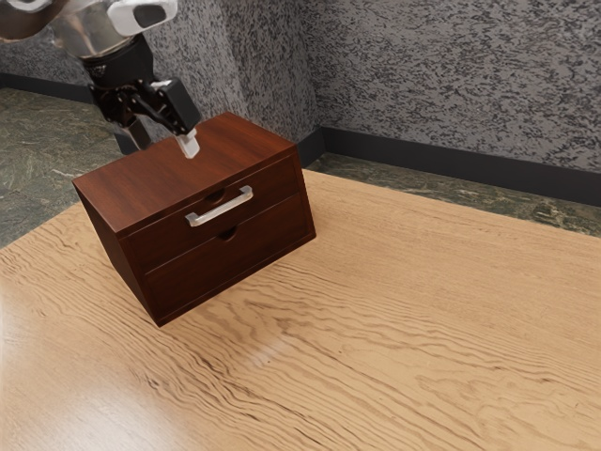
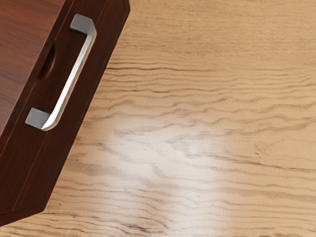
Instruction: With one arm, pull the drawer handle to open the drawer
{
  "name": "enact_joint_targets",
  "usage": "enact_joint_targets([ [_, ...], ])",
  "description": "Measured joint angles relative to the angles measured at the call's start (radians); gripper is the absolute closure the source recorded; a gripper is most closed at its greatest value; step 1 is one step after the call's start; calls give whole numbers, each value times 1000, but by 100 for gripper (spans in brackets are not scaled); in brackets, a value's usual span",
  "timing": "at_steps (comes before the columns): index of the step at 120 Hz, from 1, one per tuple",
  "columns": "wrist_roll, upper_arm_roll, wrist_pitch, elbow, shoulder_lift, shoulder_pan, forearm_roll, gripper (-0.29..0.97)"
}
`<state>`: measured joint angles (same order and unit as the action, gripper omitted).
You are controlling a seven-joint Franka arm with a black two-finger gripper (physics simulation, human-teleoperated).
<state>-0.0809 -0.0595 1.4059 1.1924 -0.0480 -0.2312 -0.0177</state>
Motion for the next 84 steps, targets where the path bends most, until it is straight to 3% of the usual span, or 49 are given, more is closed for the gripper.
enact_joint_targets([
  [35, 5, -1, 20, 9, -60, -11, 34, 0],
  [65, 16, -7, 4, 70, -30, -1, 53, 0],
  [84, 8, -15, 73, 34, -122, 15, 61, 0],
])
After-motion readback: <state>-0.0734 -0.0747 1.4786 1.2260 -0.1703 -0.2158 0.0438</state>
